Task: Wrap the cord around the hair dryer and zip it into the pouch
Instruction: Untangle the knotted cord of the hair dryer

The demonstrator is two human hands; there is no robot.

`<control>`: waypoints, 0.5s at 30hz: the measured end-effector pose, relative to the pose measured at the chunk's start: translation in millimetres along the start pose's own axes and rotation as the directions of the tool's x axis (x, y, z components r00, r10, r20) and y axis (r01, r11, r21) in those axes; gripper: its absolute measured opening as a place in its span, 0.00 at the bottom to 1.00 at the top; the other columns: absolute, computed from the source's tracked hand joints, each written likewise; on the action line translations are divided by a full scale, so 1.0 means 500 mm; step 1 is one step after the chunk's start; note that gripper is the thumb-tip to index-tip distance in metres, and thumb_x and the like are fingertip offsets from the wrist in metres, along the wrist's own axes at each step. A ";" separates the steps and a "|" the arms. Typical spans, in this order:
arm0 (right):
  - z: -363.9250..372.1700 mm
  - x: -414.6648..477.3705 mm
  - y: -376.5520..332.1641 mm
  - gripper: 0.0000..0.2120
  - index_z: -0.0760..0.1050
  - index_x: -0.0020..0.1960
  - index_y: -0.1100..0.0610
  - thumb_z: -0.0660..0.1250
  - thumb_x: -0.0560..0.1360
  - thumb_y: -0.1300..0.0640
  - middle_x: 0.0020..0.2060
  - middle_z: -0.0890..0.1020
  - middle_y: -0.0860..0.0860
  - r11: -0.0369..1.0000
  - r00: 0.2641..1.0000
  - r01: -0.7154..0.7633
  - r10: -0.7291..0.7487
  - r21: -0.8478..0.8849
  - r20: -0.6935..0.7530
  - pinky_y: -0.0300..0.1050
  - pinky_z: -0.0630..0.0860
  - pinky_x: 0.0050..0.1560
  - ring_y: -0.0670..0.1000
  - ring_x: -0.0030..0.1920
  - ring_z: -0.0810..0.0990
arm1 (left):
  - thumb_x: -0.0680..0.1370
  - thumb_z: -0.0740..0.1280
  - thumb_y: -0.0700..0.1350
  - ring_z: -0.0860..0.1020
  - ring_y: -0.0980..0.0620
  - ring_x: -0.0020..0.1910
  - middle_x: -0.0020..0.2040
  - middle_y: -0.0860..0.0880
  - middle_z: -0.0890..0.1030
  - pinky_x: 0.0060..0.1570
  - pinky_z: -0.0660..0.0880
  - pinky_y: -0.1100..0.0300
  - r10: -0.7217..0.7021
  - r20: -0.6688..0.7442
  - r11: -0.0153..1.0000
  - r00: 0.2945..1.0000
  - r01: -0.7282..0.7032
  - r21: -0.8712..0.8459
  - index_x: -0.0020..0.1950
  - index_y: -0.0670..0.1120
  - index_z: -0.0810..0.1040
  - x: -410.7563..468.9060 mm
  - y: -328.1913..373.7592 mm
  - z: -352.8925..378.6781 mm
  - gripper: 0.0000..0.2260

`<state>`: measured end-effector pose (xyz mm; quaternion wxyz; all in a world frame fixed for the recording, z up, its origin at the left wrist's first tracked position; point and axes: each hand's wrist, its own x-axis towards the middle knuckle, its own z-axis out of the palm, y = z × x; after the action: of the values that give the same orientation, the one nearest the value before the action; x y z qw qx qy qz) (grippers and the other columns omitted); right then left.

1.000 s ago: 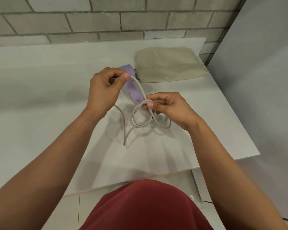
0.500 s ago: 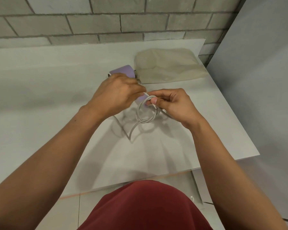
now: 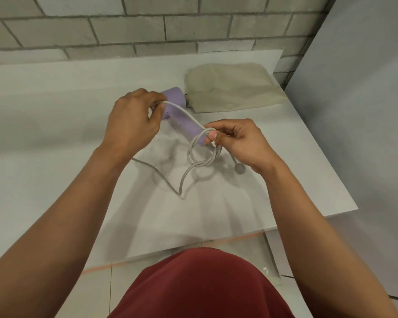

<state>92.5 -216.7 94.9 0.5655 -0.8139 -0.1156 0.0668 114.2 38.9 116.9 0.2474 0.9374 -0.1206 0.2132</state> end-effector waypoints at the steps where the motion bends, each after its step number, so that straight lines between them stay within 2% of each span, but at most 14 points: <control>1: 0.001 -0.002 0.000 0.10 0.87 0.57 0.55 0.68 0.82 0.63 0.46 0.89 0.53 1.000 1.000 -0.004 0.004 -0.001 0.004 0.37 0.78 0.53 0.44 0.46 0.85 | 0.81 0.66 0.46 0.80 0.41 0.58 0.59 0.44 0.82 0.60 0.75 0.49 0.028 0.024 0.999 0.999 -0.029 0.031 0.67 0.47 0.80 -0.002 0.002 -0.001 0.15; 3: 0.001 -0.004 0.000 0.10 0.86 0.57 0.56 0.68 0.82 0.63 0.46 0.89 0.53 1.000 1.000 -0.012 0.012 0.000 0.007 0.36 0.77 0.52 0.44 0.46 0.85 | 0.79 0.67 0.45 0.76 0.40 0.66 0.68 0.43 0.79 0.68 0.71 0.44 0.149 0.070 0.984 0.986 -0.155 0.088 0.73 0.46 0.76 -0.003 0.013 -0.006 0.21; 5: 0.002 -0.006 0.001 0.10 0.86 0.57 0.55 0.68 0.82 0.63 0.46 0.89 0.52 1.000 1.000 -0.012 0.012 0.003 0.011 0.43 0.79 0.55 0.49 0.50 0.86 | 0.79 0.67 0.45 0.73 0.40 0.71 0.71 0.43 0.77 0.72 0.66 0.41 0.305 0.130 0.940 0.944 -0.320 0.120 0.73 0.45 0.75 -0.003 0.034 -0.006 0.22; 7: 0.004 -0.006 -0.001 0.09 0.86 0.57 0.55 0.68 0.82 0.62 0.46 0.89 0.51 1.000 1.000 -0.003 0.003 0.010 0.015 0.51 0.80 0.60 0.54 0.53 0.87 | 0.79 0.63 0.48 0.73 0.40 0.73 0.70 0.44 0.78 0.73 0.65 0.41 0.397 0.230 0.894 0.888 -0.431 0.121 0.72 0.46 0.77 -0.003 0.057 0.001 0.21; 11: 0.003 -0.010 -0.008 0.09 0.87 0.56 0.56 0.68 0.82 0.63 0.46 0.89 0.51 0.999 1.000 0.021 -0.021 0.033 0.022 0.48 0.80 0.61 0.51 0.53 0.87 | 0.80 0.63 0.49 0.78 0.40 0.66 0.62 0.46 0.84 0.67 0.72 0.41 0.471 0.370 0.837 0.801 -0.538 0.101 0.65 0.45 0.81 0.006 0.068 0.018 0.17; 13: 0.003 -0.014 -0.008 0.09 0.87 0.56 0.57 0.68 0.82 0.64 0.46 0.89 0.51 0.999 0.999 0.029 -0.030 0.039 0.023 0.46 0.81 0.59 0.51 0.52 0.87 | 0.82 0.60 0.52 0.81 0.42 0.58 0.55 0.49 0.86 0.61 0.73 0.45 0.469 0.387 0.831 0.794 -0.546 0.111 0.61 0.47 0.83 0.011 0.059 0.022 0.16; 15: 0.001 -0.018 -0.005 0.09 0.87 0.56 0.57 0.69 0.82 0.64 0.46 0.89 0.51 0.998 1.000 0.027 -0.028 0.061 0.008 0.45 0.80 0.57 0.52 0.51 0.87 | 0.83 0.56 0.56 0.81 0.43 0.51 0.49 0.51 0.86 0.54 0.75 0.47 0.430 0.373 0.852 0.822 -0.506 0.134 0.55 0.49 0.85 0.009 0.052 0.024 0.20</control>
<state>83.3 -218.0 96.9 0.5902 -0.7944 -0.1273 0.0660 113.6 10.0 120.3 0.0545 0.9224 -0.3628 0.1205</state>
